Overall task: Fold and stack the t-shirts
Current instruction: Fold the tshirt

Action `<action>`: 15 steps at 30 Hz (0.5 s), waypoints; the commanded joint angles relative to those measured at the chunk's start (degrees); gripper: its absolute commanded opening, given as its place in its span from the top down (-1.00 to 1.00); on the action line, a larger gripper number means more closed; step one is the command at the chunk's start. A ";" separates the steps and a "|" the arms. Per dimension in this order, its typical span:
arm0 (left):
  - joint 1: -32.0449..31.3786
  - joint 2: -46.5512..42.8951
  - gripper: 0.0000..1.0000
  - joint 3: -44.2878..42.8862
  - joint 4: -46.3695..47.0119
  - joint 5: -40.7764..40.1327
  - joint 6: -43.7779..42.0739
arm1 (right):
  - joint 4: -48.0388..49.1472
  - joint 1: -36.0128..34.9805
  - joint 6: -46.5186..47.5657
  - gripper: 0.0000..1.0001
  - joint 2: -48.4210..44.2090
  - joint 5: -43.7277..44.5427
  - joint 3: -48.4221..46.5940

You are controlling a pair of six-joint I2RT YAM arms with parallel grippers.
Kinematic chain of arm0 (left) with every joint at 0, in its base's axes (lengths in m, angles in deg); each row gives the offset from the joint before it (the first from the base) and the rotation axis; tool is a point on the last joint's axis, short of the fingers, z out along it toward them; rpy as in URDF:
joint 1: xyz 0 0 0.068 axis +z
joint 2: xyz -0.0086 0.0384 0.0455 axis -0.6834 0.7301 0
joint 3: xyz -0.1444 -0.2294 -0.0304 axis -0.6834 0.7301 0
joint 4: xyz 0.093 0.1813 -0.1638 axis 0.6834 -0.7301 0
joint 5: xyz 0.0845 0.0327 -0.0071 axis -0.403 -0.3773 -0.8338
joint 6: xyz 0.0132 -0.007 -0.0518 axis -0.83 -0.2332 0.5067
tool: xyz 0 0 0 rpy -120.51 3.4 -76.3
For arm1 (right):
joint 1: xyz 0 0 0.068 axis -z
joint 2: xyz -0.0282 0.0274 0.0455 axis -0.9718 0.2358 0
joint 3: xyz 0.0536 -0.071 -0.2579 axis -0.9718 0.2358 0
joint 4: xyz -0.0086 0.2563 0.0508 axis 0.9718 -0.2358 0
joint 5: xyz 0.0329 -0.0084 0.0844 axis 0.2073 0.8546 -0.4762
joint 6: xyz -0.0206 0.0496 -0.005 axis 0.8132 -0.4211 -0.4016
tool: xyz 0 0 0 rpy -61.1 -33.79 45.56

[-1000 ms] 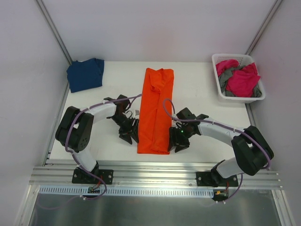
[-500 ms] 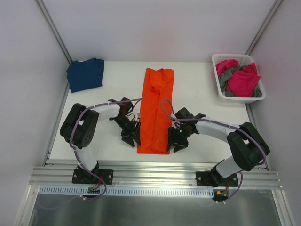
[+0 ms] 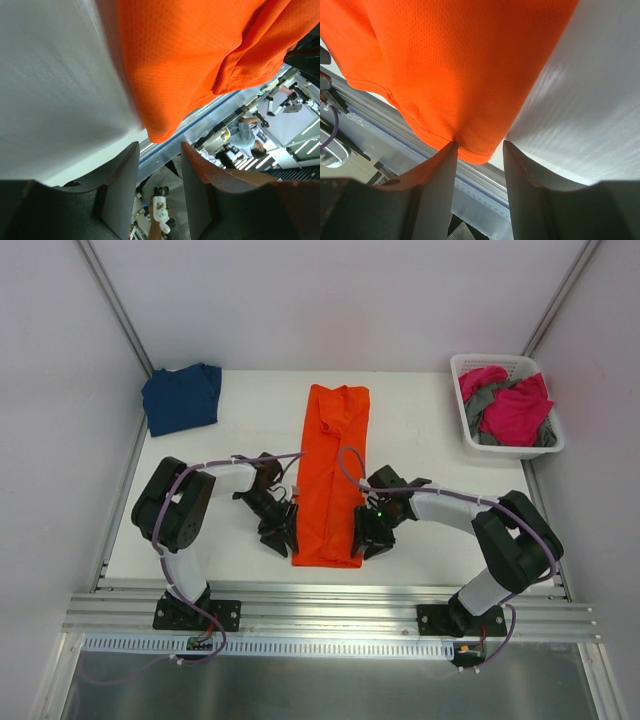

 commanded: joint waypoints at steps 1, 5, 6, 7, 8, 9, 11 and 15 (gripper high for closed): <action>-0.59 0.69 0.24 0.82 -0.28 1.95 0.82 | 1.15 -0.23 -1.00 0.10 1.15 -1.54 -2.34; -0.94 1.57 0.23 0.82 -0.11 2.04 1.00 | 1.50 -0.23 -1.44 0.12 1.50 -1.89 -2.08; -1.03 1.66 0.24 0.73 0.07 2.21 1.09 | 1.42 -0.23 -1.44 0.13 1.33 -1.89 -2.08; -1.20 1.92 0.24 0.73 0.16 2.30 1.18 | 1.59 -0.23 -1.53 0.13 1.33 -1.89 -1.64; -1.46 2.27 0.24 0.56 0.24 2.39 1.26 | 1.59 -0.23 -1.53 0.14 0.89 -1.89 -1.38; -1.64 2.54 0.25 0.29 0.33 2.56 1.44 | 1.68 -0.32 -1.62 0.16 0.80 -2.07 -1.11; -2.43 3.15 0.28 -0.06 0.51 2.83 1.53 | 1.77 -0.23 -1.70 0.18 0.27 -2.07 -0.23; -3.66 3.86 0.42 -0.67 0.77 3.44 1.88 | 2.12 -0.23 -1.70 0.24 -0.34 -1.98 0.47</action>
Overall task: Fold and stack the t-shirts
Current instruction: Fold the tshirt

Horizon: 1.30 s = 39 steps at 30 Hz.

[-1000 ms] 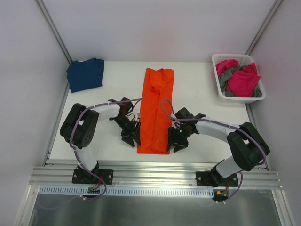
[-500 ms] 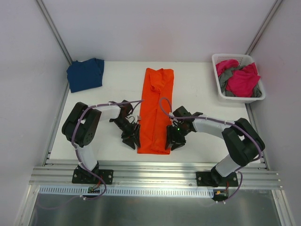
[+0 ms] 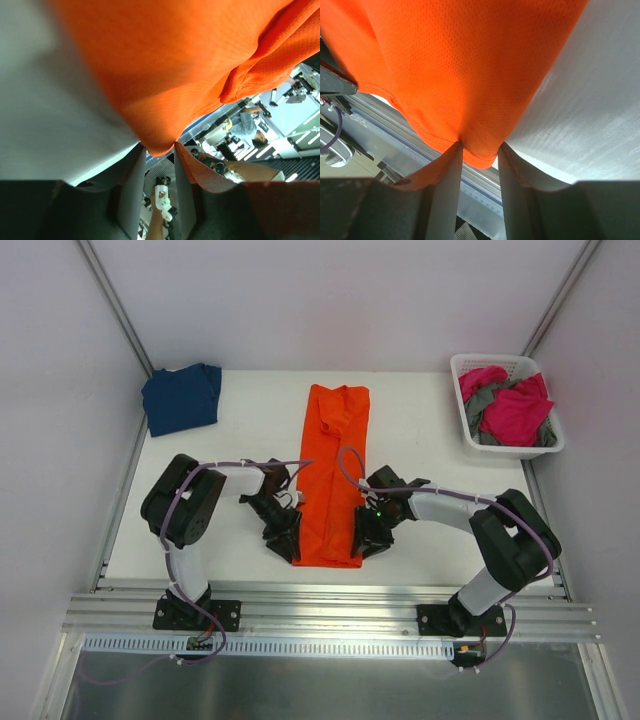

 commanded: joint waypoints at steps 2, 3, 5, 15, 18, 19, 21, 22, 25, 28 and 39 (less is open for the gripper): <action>-1.30 0.97 0.45 -1.24 -0.21 2.57 1.22 | 0.66 -0.23 -1.01 0.27 -1.66 -1.37 0.49; -1.48 1.15 0.49 -1.33 -0.21 2.66 1.23 | 0.74 -0.32 -1.09 0.33 -1.57 -1.54 0.58; -1.48 1.32 0.54 -1.42 -0.04 2.40 1.40 | 1.09 -0.23 -1.09 0.36 -1.48 -1.63 0.49; -1.48 0.19 1.00 -2.03 -0.03 1.52 1.40 | 0.66 -0.06 -0.39 0.99 -2.53 -1.99 0.23; -0.87 -1.31 1.00 -2.30 -0.82 1.43 0.96 | -0.30 0.47 0.40 0.99 -3.32 -1.72 -0.47; -0.43 -2.01 1.00 -2.39 -1.00 1.43 0.70 | -0.40 0.64 0.75 0.99 -3.59 -1.72 -0.65; 0.01 -2.45 1.00 -3.61 -1.70 0.99 0.00 | -0.57 1.34 1.28 0.99 -4.29 -1.81 -1.26; 0.10 -3.06 1.00 -4.05 -2.49 0.73 -0.70 | -0.66 1.52 1.71 0.99 -4.47 -1.81 -1.96; 0.54 -4.56 1.00 -5.72 -3.63 -0.15 -1.85 | -1.28 2.31 2.94 0.99 -5.17 -1.90 -3.46; 0.72 -6.14 1.00 -6.51 -4.08 -1.47 -2.73 | -1.89 2.84 3.65 0.99 -5.70 -1.81 -4.34; 1.16 -7.82 1.00 -14.07 -7.59 -4.72 -6.60 | -3.65 3.11 7.34 0.99 -9.04 -0.23 -8.91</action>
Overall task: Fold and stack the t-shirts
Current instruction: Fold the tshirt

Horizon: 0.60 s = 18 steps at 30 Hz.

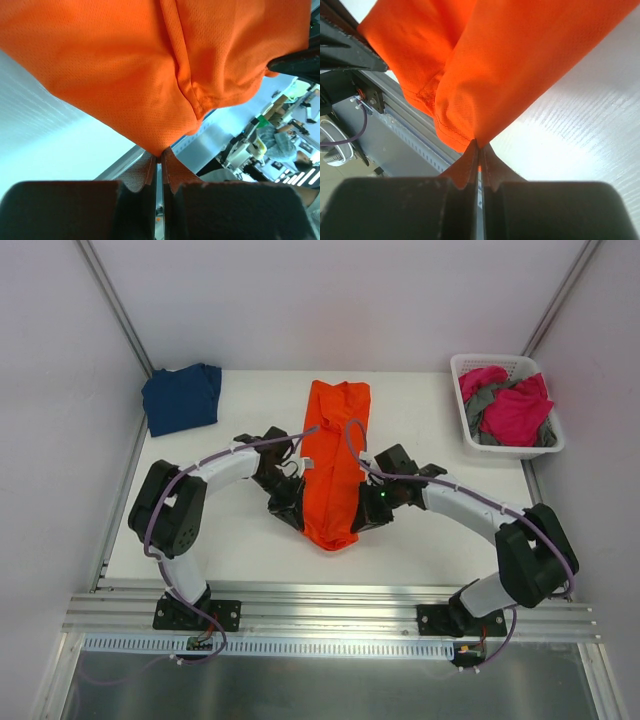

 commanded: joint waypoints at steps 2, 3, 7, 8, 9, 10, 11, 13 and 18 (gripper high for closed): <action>0.76 -3.86 1.00 -2.71 -3.94 -2.25 -3.19 | -2.51 0.31 2.51 0.99 -3.97 0.58 -3.12; 0.76 -4.56 1.00 -2.54 -4.21 -2.34 -3.36 | -2.69 0.31 2.69 0.99 -4.32 0.50 -3.30; 0.76 -9.04 1.00 -0.17 -4.74 -2.87 -3.98 | -3.48 0.31 3.22 0.99 -6.34 0.41 -2.86; 0.76 -9.92 1.00 0.71 -4.91 -3.39 -4.07 | -3.57 0.40 3.48 0.99 -6.78 0.58 -2.68; 0.76 -10.80 1.00 0.98 -4.83 -4.71 -4.24 | -3.83 0.48 3.57 0.99 -7.92 0.67 -2.59; 0.76 -12.64 1.00 1.15 -4.91 -5.41 -4.33 | -4.01 0.66 4.01 0.99 -8.36 1.02 -2.51; 0.85 -13.44 1.00 0.98 -4.91 -6.03 -4.51 | -4.45 0.92 4.27 0.99 -8.89 1.28 -2.33; 0.94 -15.81 1.00 0.72 -5.00 -8.05 -4.86 | -5.15 1.10 4.71 0.99 -10.38 1.81 -2.59; 1.12 -18.10 1.00 0.54 -5.70 -8.32 -5.82 | -7.09 1.19 6.47 0.99 -12.32 2.25 -4.00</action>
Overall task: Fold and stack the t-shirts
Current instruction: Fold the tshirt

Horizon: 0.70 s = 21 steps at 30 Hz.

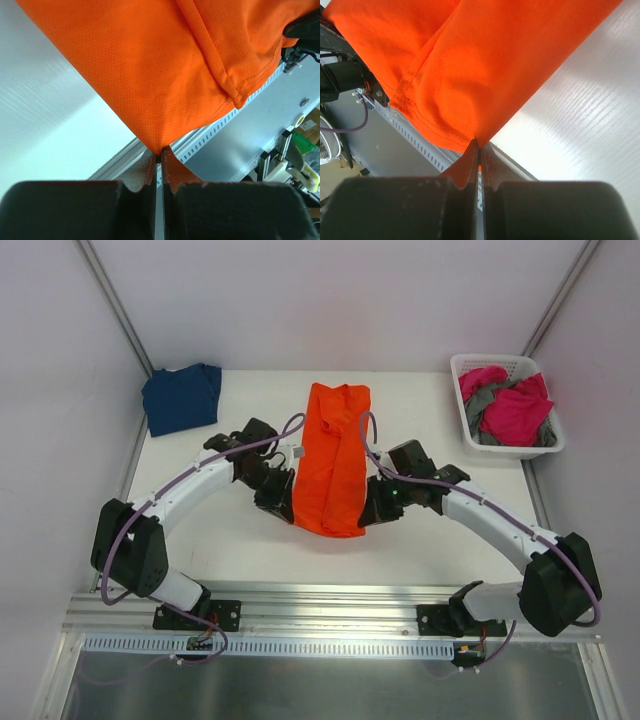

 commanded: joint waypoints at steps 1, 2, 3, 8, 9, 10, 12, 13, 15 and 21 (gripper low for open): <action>0.74 -2.61 1.00 -0.01 -1.90 -1.50 -2.13 | -2.52 0.27 2.43 1.00 -2.75 0.48 -2.88; 0.74 -2.78 1.00 0.43 -1.90 -0.63 -2.22 | -2.69 0.27 2.51 0.99 -3.01 0.39 -2.89; 0.74 -3.22 1.00 0.61 -1.81 -0.36 -2.13 | -2.78 0.27 2.69 0.99 -3.19 0.39 -2.89; 0.66 -3.75 1.00 0.44 -1.90 2.53 -2.57 | -3.83 0.18 3.22 1.00 -4.15 -1.89 -2.62; 0.66 -4.19 1.00 0.35 -1.90 2.89 -2.75 | -4.45 0.27 3.39 0.99 -4.42 -2.24 -2.71; 0.74 -4.45 1.00 0.26 -1.90 2.98 -2.75 | -4.80 0.18 3.48 0.99 -4.68 -2.68 -2.88; 0.66 -5.59 1.00 0.17 -1.90 2.37 -2.92 | -5.51 0.27 3.75 0.99 -5.47 -2.77 -3.06; 0.66 -6.03 1.00 0.08 -1.90 2.02 -2.92 | -5.33 0.27 3.83 0.99 -5.65 -2.86 -3.24; 0.66 -6.13 1.00 -0.27 -1.90 1.40 -3.36 | -4.98 0.45 3.83 0.99 -5.65 -2.68 -3.67; 0.92 0.62 1.00 -9.48 -1.90 -0.88 -5.65 | -2.44 3.26 3.04 0.99 -1.80 -3.12 -8.15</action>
